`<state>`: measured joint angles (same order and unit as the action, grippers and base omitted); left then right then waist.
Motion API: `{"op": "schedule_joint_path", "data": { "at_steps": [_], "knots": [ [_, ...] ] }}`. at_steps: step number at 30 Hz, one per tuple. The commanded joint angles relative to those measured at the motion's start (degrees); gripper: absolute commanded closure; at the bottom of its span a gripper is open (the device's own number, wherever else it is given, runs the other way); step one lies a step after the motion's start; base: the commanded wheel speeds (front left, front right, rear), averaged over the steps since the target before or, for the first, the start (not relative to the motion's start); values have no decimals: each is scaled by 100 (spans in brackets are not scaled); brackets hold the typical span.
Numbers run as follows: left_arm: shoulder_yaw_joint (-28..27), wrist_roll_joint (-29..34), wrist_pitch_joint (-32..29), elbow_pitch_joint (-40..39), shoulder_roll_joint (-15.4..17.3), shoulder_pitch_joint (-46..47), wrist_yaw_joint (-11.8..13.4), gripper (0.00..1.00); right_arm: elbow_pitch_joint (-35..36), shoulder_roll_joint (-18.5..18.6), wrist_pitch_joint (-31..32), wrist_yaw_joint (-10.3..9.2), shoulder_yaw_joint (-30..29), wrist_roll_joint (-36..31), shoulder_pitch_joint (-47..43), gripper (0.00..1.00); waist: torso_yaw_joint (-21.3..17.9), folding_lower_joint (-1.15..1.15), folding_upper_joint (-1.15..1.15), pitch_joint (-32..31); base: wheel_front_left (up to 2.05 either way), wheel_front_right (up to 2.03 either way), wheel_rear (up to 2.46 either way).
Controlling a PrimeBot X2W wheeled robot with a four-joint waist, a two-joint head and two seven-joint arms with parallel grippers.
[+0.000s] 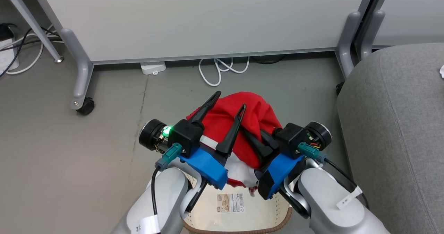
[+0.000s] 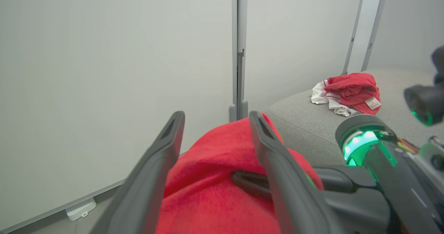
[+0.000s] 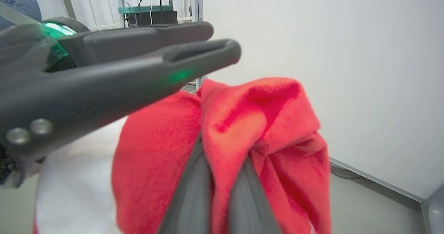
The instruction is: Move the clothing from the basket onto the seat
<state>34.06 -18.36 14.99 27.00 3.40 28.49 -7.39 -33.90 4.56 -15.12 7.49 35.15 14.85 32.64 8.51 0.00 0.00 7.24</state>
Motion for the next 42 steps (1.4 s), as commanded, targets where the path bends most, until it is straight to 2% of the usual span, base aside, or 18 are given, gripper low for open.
{"op": "schedule_joint_path", "data": {
  "at_steps": [1,7,14,27,33,42],
  "knots": [
    [-38,45,29,-26,1,-23,-6,0,33,25,-5,0,-15,-21,-20,100,-3,0,0,7,0,0,0],
    [-96,115,29,-36,7,-11,-7,0,60,25,-5,0,-120,-42,11,100,-85,0,0,91,0,0,0],
    [-139,236,28,-134,44,102,-4,0,245,152,-5,0,-477,-113,-30,100,-383,0,0,321,0,0,0],
    [-102,444,29,-246,116,258,-7,0,837,407,-4,0,-1429,-306,-282,100,-1204,0,0,768,0,0,0],
    [-37,488,28,-249,166,318,-7,0,1181,376,-5,0,-1955,-393,-470,100,-1679,0,0,884,0,0,0],
    [354,460,28,-184,207,376,-8,0,1643,283,-5,0,-2494,-469,-889,100,-2271,0,0,971,0,0,0]
  ]
}}
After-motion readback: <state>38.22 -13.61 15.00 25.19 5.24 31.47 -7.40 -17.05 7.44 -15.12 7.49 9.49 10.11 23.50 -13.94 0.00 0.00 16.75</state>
